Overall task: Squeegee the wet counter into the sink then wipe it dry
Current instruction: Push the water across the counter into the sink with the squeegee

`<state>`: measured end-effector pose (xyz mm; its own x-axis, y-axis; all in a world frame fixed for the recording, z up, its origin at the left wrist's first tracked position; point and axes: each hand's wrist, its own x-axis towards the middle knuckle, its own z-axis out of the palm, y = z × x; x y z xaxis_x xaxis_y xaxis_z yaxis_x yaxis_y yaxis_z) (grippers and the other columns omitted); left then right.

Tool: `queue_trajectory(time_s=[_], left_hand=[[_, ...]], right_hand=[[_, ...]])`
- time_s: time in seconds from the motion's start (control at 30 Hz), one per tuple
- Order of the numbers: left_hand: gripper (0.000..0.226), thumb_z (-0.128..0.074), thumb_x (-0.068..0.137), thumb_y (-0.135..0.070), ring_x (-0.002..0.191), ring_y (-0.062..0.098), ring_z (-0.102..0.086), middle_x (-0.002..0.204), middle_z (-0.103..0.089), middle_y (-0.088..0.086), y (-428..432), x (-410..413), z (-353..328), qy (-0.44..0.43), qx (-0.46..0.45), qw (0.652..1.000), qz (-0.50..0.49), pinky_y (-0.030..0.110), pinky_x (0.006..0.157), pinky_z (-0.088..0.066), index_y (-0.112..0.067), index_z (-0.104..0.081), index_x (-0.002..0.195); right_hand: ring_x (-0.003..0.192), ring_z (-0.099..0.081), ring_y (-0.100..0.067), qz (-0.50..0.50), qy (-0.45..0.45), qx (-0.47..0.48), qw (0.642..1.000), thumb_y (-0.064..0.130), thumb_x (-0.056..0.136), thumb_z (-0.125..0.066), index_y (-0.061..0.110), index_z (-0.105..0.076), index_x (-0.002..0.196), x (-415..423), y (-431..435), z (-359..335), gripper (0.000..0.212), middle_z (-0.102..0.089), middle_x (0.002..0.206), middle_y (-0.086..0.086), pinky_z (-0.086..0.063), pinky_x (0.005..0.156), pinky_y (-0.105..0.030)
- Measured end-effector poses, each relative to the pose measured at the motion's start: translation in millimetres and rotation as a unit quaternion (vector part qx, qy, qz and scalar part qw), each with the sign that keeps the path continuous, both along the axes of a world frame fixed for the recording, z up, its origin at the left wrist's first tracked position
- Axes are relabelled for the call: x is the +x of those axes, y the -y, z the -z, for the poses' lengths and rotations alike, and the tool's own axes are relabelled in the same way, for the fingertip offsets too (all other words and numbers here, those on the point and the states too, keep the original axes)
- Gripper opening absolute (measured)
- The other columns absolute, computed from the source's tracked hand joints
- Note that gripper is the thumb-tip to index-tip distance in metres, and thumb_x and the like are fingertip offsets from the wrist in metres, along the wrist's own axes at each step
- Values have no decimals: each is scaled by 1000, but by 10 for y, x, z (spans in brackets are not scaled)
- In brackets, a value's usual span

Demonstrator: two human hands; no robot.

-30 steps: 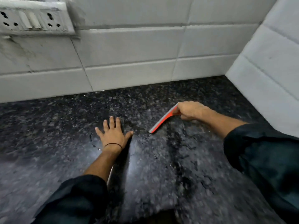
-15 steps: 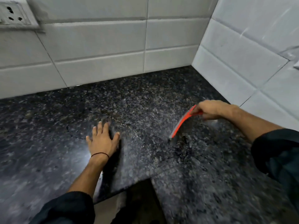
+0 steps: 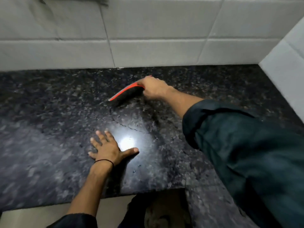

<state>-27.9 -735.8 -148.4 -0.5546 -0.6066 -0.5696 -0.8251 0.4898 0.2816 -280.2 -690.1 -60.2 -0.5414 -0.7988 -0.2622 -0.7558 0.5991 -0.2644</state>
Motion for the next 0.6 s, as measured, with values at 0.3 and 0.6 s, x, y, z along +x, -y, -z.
queue_trajectory(time_s=[0.3,0.6], left_hand=[[147,-72,60,-74,145,48,20,156,31,20,66,-63,49,30,-6,999,21,70,111,-11,-6,21,152],[144,-74,61,-71,147,44,18,159,26,18,-28,25,-13,-12,-26,1000,-1,68,113,-8,-7,15,154]], right_hand=[[122,-56,-34,-58,-61,29,996,6,95,-39,19,-56,135,147,1079,152,45,-56,135,-9,-46,96,-44],[113,-63,-34,-108,-29,112,987,22,91,-56,16,-66,119,426,97,-131,30,-66,123,-13,-50,88,-37]])
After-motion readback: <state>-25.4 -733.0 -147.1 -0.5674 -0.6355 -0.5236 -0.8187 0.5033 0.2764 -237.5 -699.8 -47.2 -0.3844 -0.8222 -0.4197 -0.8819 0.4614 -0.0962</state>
